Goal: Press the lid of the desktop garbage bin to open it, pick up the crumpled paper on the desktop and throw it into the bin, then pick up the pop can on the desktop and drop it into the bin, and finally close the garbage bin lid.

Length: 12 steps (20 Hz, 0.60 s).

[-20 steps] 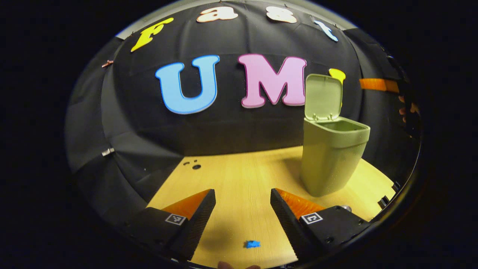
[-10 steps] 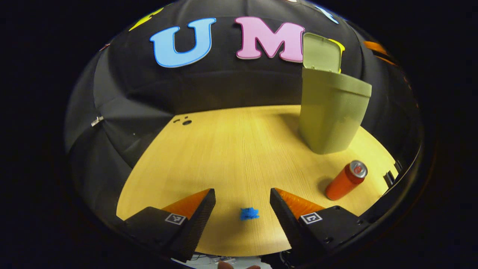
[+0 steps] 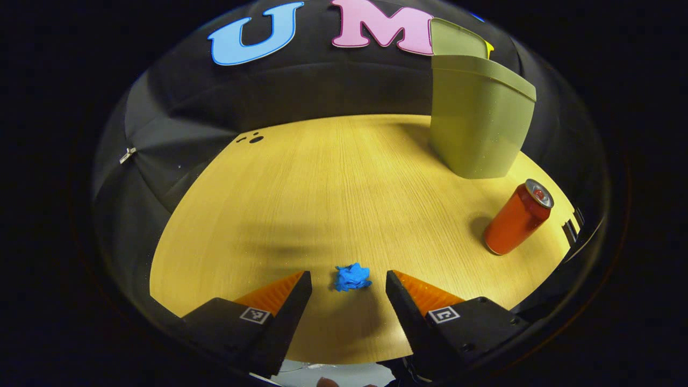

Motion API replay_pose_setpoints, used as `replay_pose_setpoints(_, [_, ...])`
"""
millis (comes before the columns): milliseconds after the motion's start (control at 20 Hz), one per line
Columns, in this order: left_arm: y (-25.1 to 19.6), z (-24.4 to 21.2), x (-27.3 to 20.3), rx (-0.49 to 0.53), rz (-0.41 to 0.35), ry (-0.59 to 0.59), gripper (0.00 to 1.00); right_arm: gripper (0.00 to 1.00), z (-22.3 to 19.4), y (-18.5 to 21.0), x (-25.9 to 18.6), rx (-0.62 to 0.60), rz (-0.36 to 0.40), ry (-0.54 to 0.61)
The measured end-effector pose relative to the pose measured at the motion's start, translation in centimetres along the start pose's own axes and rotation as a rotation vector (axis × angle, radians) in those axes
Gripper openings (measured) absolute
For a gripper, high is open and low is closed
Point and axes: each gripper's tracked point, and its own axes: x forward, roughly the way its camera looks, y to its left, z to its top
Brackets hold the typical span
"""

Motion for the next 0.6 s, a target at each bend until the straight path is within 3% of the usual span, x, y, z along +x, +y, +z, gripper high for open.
replay_pose_setpoints(150, [0.0,-0.4,1.0,0.013,0.001,0.022,0.9,0.9,-0.3,-0.3,-0.5,0.006,-0.01,0.015])
replay_pose_setpoints(450, [0.6,-0.9,2.5,0.048,0.0,0.044,0.79,0.9,-0.7,-0.3,-1.0,-0.011,-0.018,0.027])
replay_pose_setpoints(550, [0.8,-0.8,2.8,0.052,0.015,0.043,0.72,0.9,-1.0,-0.3,-1.0,-0.014,-0.019,0.035])
replay_pose_setpoints(600, [0.9,-0.8,3.0,0.057,0.02,0.043,0.58,0.9,-1.2,-0.4,-1.0,-0.018,-0.024,0.04])
